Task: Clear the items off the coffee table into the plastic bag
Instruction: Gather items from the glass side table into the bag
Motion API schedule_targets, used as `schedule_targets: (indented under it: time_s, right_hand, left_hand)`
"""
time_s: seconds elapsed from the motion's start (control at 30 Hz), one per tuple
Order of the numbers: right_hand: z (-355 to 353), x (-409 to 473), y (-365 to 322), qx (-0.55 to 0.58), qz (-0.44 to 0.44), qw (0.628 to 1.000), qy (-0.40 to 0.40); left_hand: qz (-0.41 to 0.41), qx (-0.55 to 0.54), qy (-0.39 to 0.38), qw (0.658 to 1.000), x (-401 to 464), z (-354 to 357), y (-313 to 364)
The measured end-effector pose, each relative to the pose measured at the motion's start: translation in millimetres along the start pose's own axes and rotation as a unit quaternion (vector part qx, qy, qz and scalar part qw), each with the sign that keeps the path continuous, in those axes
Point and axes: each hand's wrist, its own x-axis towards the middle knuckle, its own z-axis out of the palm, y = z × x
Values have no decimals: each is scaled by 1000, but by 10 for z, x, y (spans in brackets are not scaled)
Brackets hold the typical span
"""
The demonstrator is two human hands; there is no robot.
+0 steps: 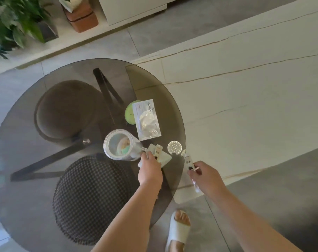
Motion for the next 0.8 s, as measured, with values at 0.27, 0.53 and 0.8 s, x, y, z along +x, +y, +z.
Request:
schedule_targets:
  time_s: [0.27,0.53,0.8]
  right_hand:
    - [-101,33,131,55,3,998,16]
    - [-157,-95,252,108,32,992,52]
    - [-586,-991,279,308,109,935,139]
  left_hand:
    - [-43,73,3,996,126,78,177]
    - [-10,122,-37,992,55,-44,325]
    - [83,-77,-171,979,-768,-454,723]
